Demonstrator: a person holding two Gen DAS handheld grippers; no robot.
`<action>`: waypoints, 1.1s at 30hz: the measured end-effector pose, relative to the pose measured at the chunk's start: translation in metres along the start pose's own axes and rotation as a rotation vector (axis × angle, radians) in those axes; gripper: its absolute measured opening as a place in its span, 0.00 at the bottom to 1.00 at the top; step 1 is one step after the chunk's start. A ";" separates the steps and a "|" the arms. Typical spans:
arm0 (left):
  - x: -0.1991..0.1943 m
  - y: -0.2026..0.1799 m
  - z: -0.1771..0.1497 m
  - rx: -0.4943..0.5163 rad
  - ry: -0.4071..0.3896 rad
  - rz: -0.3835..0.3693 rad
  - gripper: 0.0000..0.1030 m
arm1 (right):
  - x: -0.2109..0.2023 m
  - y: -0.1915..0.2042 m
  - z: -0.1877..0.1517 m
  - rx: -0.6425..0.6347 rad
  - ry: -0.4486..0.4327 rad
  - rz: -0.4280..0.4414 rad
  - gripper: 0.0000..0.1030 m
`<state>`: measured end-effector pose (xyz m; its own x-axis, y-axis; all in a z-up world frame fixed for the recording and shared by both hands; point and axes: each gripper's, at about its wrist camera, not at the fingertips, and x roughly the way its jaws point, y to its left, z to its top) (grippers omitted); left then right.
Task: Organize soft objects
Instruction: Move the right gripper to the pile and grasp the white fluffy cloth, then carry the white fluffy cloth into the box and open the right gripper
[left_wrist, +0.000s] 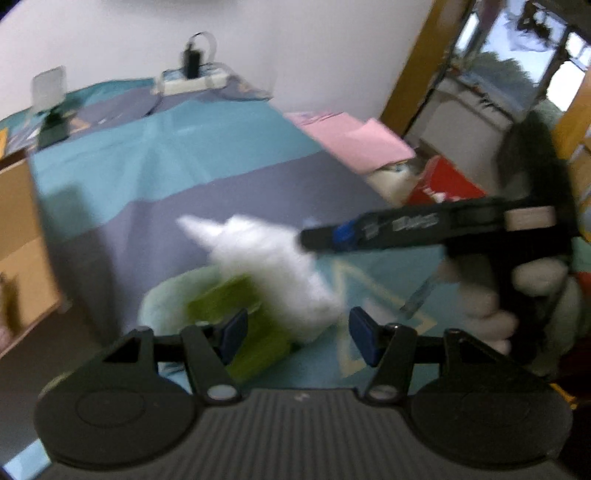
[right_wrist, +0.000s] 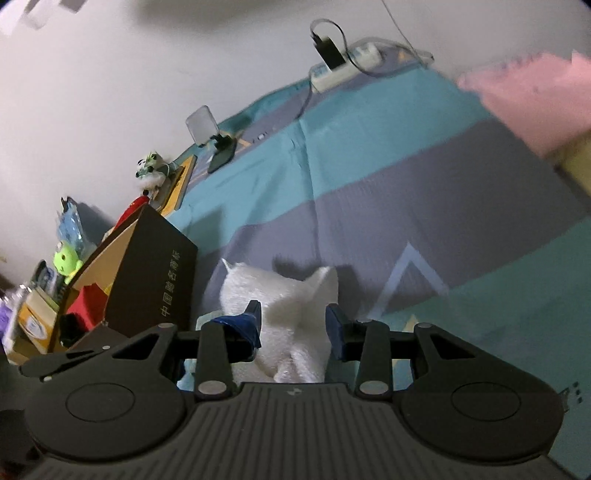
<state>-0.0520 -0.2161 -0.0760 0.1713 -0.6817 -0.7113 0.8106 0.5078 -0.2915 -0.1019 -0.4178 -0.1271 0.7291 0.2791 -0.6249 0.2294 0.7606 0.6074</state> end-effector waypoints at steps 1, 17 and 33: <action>0.004 -0.003 0.002 0.001 0.000 -0.012 0.58 | 0.004 -0.004 0.001 0.020 0.019 0.016 0.22; 0.056 -0.019 0.011 0.010 0.048 0.060 0.58 | 0.016 -0.031 0.007 0.188 0.152 0.207 0.21; -0.048 -0.031 0.037 0.120 -0.246 0.048 0.62 | -0.043 0.054 0.023 0.044 -0.122 0.307 0.21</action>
<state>-0.0648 -0.2191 -0.0093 0.3300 -0.7735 -0.5411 0.8564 0.4864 -0.1731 -0.1056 -0.4019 -0.0563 0.8399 0.4171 -0.3474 0.0125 0.6249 0.7806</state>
